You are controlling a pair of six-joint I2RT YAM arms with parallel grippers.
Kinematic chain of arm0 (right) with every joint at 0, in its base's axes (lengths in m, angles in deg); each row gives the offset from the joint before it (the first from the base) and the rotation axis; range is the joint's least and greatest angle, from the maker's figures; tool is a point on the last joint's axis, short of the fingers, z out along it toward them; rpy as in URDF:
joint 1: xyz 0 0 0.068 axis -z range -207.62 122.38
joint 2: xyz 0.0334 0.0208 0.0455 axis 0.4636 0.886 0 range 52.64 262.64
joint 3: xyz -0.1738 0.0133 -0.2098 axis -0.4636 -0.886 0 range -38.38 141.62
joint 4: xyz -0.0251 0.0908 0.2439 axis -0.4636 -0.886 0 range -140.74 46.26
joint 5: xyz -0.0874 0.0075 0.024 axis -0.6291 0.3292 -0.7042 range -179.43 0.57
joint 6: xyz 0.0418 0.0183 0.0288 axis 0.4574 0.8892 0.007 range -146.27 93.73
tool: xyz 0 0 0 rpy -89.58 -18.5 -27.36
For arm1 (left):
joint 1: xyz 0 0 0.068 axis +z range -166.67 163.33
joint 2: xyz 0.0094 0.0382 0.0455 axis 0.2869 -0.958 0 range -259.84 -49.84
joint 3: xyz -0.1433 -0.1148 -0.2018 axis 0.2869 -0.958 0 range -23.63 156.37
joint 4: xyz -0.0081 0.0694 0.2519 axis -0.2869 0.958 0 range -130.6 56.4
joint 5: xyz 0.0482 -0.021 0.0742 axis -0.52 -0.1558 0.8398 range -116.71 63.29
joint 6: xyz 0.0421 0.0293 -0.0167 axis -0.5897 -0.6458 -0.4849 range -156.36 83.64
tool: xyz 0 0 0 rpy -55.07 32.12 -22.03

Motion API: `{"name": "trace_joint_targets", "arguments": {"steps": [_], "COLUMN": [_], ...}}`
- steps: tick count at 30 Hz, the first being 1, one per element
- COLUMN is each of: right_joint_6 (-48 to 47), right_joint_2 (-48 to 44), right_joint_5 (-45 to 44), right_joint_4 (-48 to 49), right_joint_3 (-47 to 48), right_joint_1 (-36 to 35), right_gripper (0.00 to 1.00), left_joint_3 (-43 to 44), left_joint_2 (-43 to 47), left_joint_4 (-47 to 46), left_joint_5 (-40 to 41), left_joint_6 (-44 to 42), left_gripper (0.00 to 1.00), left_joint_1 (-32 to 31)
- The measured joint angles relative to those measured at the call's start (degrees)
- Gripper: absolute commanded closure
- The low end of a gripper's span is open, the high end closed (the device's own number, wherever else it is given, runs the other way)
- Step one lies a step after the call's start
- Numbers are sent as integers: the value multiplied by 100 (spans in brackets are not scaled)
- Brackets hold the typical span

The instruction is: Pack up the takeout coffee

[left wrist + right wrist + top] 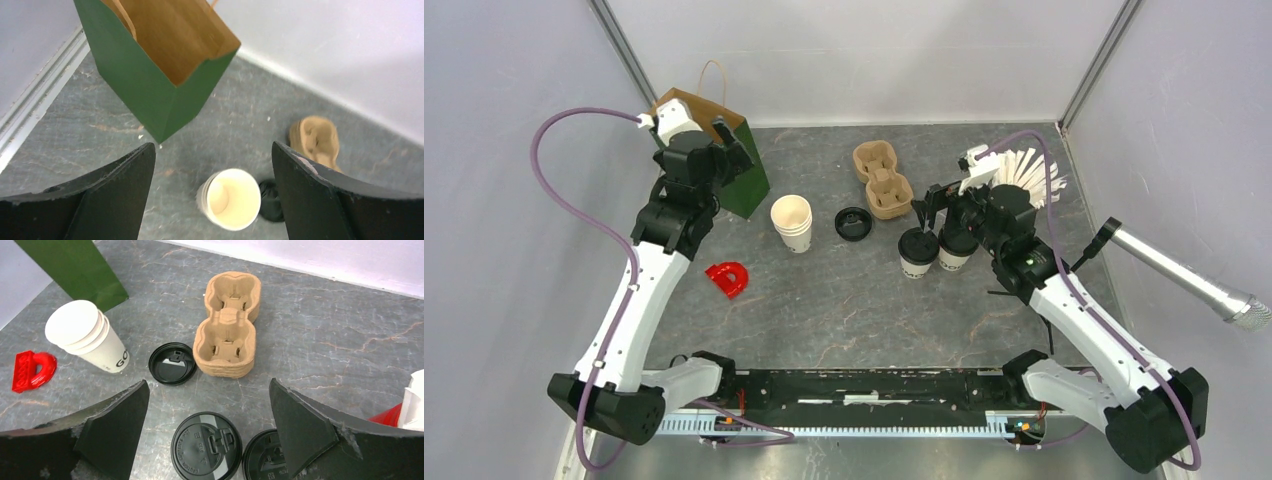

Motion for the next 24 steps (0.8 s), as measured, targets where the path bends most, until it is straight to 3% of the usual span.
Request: {"name": "trace_joint_targets", "arguments": {"steps": [5, 14, 15, 19, 24], "right_joint_6": [173, 822, 931, 922, 922], "right_joint_2": [85, 149, 269, 293, 551], "right_joint_5": [-197, -210, -234, -380, -518], "right_joint_4": [168, -81, -402, -688, -1274], "right_joint_3": [0, 55, 146, 208, 730], "right_joint_1": [0, -79, -122, -212, -275], "right_gripper": [10, 13, 14, 15, 15], "left_joint_3": [-81, 1126, 1145, 1043, 1163], "left_joint_2": [-39, -625, -540, -575, -1204], "left_joint_4": [-520, 752, 898, 752, 483], "left_joint_5": [337, 962, 927, 807, 483], "left_joint_6": [623, 1523, 1738, 1834, 2024], "left_gripper": [11, 18, 22, 24, 24], "left_joint_1": [125, 400, 872, 1318, 1458]}}
